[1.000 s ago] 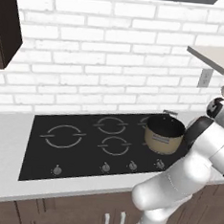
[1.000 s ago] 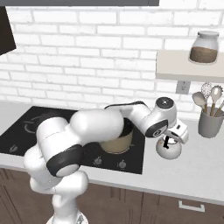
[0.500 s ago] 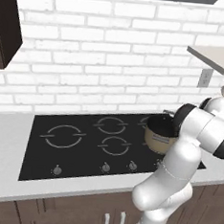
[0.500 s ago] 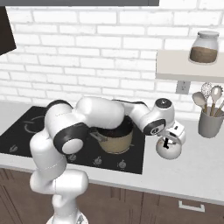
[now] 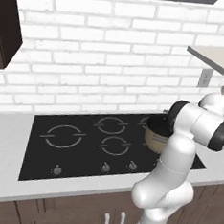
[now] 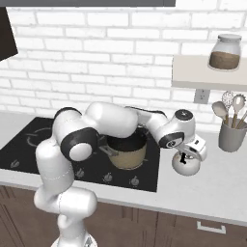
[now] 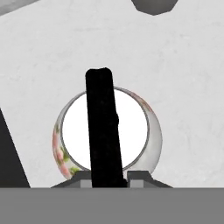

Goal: Pick the kettle from the counter and place it on a stove burner. Then turn the burner on.

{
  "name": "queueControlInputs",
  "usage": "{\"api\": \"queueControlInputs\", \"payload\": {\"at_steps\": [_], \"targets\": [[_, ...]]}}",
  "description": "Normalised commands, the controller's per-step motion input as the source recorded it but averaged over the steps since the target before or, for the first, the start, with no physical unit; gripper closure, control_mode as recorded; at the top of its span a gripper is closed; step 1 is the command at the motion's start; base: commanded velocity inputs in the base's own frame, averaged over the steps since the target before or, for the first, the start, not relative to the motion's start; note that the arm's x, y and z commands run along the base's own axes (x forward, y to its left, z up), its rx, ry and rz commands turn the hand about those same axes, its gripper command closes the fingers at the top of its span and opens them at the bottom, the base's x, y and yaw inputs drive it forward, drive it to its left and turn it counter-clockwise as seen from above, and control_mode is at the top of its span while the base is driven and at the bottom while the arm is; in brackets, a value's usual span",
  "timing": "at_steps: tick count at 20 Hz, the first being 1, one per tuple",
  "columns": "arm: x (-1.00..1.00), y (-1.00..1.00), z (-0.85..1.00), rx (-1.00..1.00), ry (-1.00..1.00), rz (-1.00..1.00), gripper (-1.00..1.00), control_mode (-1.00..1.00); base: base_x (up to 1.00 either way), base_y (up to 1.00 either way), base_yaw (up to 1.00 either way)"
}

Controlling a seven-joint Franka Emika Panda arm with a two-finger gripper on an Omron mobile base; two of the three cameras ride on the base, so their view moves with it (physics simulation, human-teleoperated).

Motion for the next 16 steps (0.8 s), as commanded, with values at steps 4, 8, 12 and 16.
{"api": "queueControlInputs", "payload": {"at_steps": [4, 8, 12, 16], "targets": [[-0.04, 0.0, 0.31, 0.0, -0.12, 0.0, 1.0, -1.0, 0.0, 0.0, 0.0], [-0.22, 0.0, 0.67, 0.0, -0.2, 0.0, 1.0, -1.0, 0.0, 0.0, 0.0], [-0.39, 0.0, 0.98, 0.0, -0.3, 0.0, 1.0, -1.0, 0.0, 0.0, 0.0], [-0.62, 0.1, 1.0, -0.01, -0.29, 0.0, 1.0, -1.0, 0.0, 0.0, 0.0]]}}
